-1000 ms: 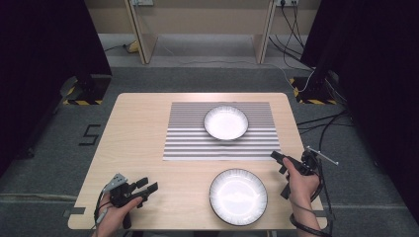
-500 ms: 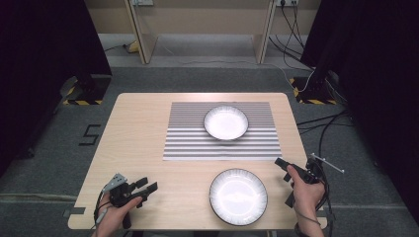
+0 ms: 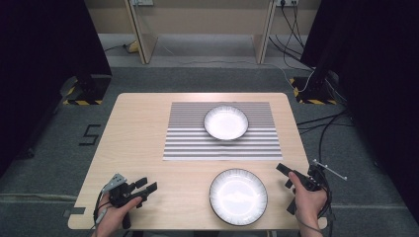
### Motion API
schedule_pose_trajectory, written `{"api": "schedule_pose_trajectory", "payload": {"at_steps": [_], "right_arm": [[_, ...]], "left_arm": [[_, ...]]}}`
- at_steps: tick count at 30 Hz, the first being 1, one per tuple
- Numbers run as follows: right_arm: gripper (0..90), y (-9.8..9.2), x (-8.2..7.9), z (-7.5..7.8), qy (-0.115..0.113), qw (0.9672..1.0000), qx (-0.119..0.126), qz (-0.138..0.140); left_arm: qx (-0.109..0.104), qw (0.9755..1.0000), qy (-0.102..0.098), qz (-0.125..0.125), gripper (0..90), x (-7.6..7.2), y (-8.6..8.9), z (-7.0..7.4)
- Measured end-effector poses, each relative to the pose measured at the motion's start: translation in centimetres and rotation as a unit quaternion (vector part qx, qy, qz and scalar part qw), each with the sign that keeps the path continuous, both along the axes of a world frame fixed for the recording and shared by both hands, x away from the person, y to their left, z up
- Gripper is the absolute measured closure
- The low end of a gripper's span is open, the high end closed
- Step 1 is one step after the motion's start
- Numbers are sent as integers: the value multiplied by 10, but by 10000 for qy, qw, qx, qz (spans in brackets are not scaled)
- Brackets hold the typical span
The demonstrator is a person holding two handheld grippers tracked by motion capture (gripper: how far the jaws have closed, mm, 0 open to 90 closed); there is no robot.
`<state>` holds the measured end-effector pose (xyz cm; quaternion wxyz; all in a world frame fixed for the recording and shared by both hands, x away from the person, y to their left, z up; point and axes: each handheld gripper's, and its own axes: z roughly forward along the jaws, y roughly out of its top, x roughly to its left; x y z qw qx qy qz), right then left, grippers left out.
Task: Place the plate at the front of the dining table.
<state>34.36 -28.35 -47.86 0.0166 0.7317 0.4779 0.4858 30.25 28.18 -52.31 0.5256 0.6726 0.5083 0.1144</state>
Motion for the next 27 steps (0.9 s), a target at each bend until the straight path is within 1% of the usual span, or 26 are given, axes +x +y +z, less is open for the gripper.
{"api": "schedule_pose_trajectory", "payload": {"at_steps": [2, 14, 17, 21, 27], "right_arm": [[508, 0, -4, -1, -41, 10000, -17, -20], [507, -2, -21, -8, -6, 10000, 15, -10], [507, -3, -25, -10, 3, 10000, -27, -12], [507, -3, -29, -12, 14, 10000, 10, -22], [506, -5, -35, -17, 27, 10000, -5, -24]], "left_arm": [[-6, 10000, -1, 5, 416, 0, 0, 0], [-5, 10000, -6, 8, 416, 0, 0, 0], [-3, 10000, -8, 7, 416, 0, 0, 0], [-2, 10000, -8, 8, 416, 0, 0, 0], [4, 10000, -11, 7, 416, -1, 1, 0]]}}
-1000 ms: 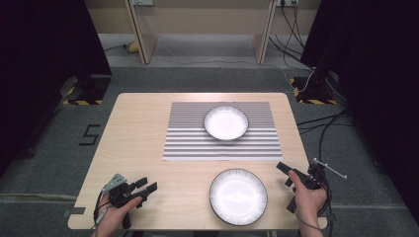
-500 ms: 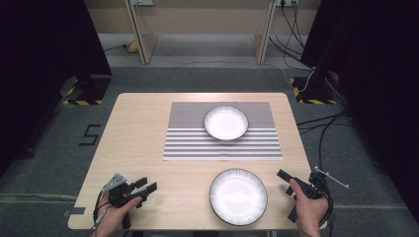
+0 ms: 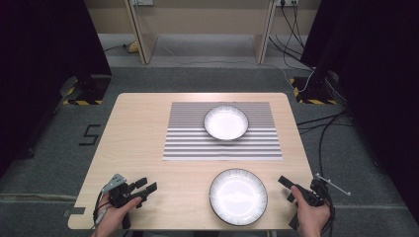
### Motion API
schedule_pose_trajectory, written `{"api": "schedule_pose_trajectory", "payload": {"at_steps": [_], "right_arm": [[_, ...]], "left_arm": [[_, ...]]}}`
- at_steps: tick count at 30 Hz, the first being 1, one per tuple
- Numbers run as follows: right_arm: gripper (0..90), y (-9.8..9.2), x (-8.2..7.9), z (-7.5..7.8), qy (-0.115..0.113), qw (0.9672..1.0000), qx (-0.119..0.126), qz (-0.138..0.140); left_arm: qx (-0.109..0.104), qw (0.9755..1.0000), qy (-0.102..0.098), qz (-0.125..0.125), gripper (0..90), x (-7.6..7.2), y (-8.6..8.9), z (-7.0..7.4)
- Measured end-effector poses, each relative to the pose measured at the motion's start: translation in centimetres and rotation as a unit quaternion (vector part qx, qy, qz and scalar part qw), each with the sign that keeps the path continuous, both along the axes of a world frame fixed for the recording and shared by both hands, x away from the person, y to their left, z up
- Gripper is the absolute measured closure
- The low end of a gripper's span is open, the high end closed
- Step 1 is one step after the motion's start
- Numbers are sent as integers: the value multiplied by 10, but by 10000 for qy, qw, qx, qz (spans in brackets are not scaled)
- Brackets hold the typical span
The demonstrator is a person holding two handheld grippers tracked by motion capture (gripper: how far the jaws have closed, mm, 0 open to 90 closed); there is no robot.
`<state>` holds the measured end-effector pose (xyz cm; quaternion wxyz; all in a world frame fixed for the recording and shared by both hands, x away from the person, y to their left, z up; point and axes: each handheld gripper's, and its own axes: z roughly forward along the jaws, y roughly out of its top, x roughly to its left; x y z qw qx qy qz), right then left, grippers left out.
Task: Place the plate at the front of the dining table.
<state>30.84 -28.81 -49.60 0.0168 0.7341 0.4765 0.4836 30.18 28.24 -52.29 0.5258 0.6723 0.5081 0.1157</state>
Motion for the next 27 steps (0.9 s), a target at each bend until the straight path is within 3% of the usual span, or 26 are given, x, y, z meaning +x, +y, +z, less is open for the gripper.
{"api": "schedule_pose_trajectory", "payload": {"at_steps": [11, 27], "right_arm": [[504, -3, -13, -9, -39, 9999, 106, -92], [490, -5, -18, -12, -243, 9994, 169, -202]], "left_arm": [[10, 10000, 10, -7, 416, 0, -1, 0], [56, 9999, 9, -93, 416, 1, -6, -1]]}}
